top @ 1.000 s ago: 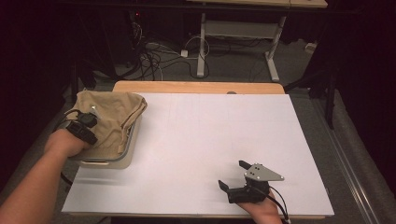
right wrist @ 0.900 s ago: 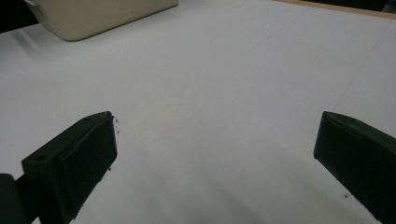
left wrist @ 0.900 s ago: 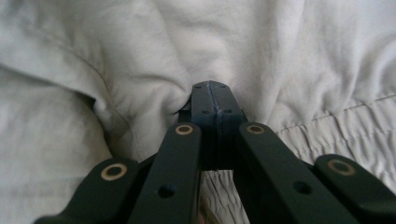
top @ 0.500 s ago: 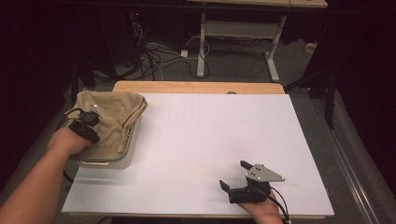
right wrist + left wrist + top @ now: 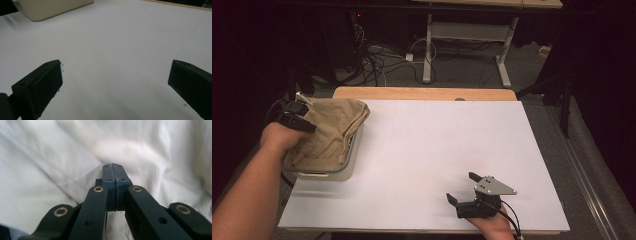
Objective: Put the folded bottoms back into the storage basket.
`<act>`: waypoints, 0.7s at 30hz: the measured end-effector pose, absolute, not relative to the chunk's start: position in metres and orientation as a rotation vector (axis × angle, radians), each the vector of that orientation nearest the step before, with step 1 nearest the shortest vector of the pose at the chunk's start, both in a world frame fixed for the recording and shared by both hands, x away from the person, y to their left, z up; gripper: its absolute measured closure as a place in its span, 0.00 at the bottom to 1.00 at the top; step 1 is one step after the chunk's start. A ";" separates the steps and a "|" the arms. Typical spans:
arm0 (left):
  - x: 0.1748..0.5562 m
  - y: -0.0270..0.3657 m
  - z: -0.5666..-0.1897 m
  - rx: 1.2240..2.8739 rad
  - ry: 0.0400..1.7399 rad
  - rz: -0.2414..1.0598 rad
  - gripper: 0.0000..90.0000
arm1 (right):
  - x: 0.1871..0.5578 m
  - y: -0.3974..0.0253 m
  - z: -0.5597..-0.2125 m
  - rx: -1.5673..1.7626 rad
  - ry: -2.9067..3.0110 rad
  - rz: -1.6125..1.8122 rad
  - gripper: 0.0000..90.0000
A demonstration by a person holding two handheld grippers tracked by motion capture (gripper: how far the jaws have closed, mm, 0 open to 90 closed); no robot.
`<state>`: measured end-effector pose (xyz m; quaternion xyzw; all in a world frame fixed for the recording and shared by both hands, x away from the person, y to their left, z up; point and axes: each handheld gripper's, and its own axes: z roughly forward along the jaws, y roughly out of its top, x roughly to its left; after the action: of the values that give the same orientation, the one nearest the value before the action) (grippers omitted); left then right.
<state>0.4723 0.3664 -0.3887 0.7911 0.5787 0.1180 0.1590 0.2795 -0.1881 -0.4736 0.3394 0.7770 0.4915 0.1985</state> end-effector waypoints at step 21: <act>0.543 0.336 -0.451 2.381 1.824 0.534 0.97 | 0.273 -0.164 -0.470 0.851 2.223 1.417 0.00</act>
<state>0.5432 0.3356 -0.4507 0.7807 0.5980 0.1750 0.0476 0.2734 -0.1640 -0.4699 0.3021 0.7886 0.5028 0.1847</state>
